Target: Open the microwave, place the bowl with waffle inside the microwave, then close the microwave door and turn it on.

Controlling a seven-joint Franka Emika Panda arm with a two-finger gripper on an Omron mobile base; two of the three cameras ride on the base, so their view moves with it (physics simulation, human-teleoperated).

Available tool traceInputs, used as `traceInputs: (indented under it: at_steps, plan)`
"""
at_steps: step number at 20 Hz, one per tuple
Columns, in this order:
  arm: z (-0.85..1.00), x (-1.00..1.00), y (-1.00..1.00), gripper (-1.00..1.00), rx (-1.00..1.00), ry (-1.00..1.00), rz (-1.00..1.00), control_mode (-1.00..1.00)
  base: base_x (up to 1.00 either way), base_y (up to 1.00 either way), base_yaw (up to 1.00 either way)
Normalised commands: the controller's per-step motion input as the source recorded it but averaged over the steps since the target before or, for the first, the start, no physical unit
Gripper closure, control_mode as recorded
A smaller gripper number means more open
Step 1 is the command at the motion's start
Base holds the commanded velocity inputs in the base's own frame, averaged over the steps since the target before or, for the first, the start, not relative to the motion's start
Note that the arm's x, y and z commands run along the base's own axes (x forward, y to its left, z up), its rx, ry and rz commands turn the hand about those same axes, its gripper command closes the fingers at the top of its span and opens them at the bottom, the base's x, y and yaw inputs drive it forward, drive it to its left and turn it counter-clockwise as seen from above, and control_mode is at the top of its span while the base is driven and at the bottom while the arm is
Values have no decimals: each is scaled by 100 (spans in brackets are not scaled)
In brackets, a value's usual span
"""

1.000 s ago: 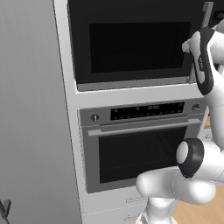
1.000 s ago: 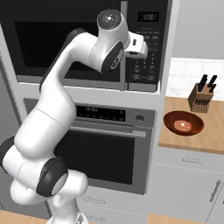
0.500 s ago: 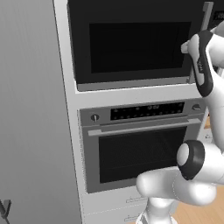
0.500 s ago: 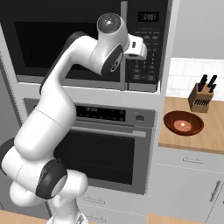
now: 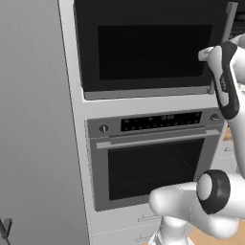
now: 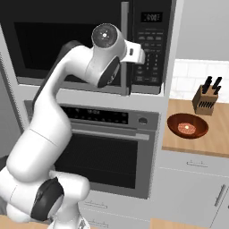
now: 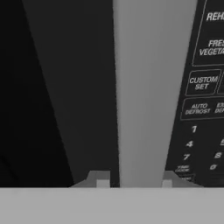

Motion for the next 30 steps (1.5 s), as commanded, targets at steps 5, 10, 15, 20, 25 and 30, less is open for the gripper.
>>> traceInputs:
  at_steps: [5, 10, 15, 20, 25, 30]
  plan:
    - [22, -86, 55, 100, 1, -8, 5, -100, 0, 0, 0]
    - [42, -100, 41, 100, 0, 0, 15, -100, 0, 0, 0]
    - [25, -100, 28, 100, 0, 0, 24, -100, 0, 0, 0]
    - [0, -100, 34, 100, 0, -1, 16, -100, 0, 0, 0]
    - [6, -100, 23, -100, 1, -6, 9, -100, 0, 0, 0]
    - [11, -100, 0, -100, 7, -34, 10, -100, 0, 0, 0]
